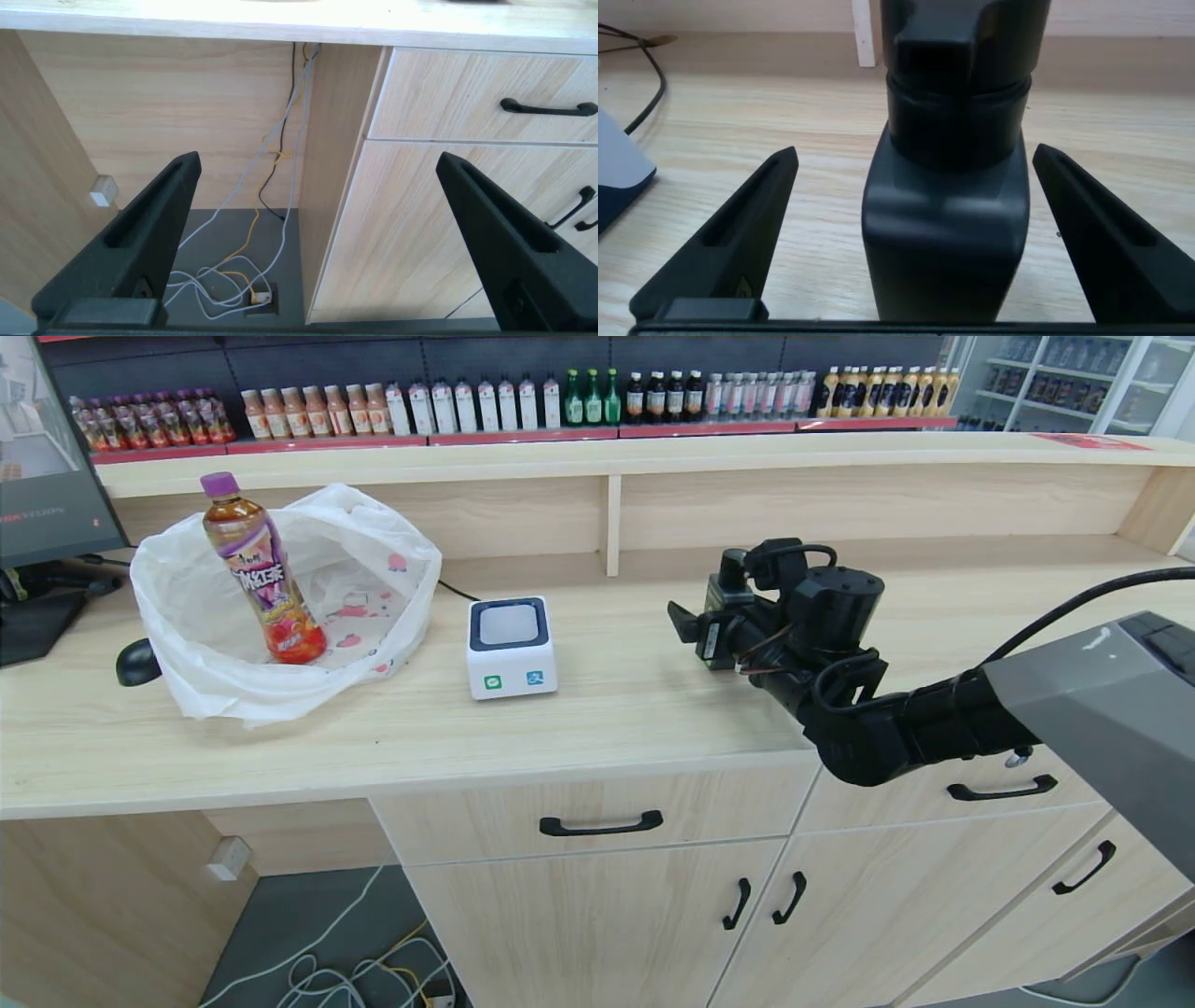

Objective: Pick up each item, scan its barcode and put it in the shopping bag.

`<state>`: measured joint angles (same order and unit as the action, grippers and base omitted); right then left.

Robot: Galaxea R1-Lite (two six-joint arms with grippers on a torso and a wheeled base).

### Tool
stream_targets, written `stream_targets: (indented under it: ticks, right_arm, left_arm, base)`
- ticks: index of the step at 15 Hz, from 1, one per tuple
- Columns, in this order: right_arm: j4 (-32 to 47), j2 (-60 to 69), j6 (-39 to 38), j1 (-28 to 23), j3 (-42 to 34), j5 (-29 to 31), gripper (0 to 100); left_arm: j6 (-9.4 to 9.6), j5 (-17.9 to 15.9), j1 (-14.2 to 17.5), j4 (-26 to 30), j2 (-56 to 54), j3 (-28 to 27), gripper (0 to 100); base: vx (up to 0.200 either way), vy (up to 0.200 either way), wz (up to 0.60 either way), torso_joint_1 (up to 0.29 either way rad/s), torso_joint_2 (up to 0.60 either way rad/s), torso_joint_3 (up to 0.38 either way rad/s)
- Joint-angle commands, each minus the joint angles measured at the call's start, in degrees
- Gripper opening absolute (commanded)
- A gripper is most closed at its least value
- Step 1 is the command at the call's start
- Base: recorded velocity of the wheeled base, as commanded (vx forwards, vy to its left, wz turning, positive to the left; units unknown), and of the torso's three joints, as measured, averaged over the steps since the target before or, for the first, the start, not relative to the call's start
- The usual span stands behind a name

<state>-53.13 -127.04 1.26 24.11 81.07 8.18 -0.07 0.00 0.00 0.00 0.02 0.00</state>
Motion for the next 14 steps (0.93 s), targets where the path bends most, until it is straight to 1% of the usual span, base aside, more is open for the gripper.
stream_targets:
  ticks: [1,8,9,14]
  right_arm:
    - [-0.05,-0.23,0.06,-0.12,0.14,-0.09,100]
    - [-0.14,-1.19,0.33,-0.12,0.32,-0.09,100]
    - [-0.14,-1.19,0.33,-0.12,0.32,-0.09,0]
    - [-0.14,-1.46,0.94,0.06,0.32,0.08,0]
  left_arm:
    - [-0.01,0.0,0.0,0.0,-0.02,0.0,100]
    - [-0.01,0.0,0.0,0.0,-0.02,0.0,100]
    - [-0.01,0.0,0.0,0.0,-0.02,0.0,100]
    - [-0.01,0.0,0.0,0.0,-0.02,0.0,100]
  base:
    - [0.0,0.0,0.0,0.0,0.0,0.0]
    - [0.0,0.0,0.0,0.0,0.0,0.0]
    - [0.0,0.0,0.0,0.0,0.0,0.0]
    - [0.0,0.0,0.0,0.0,0.0,0.0]
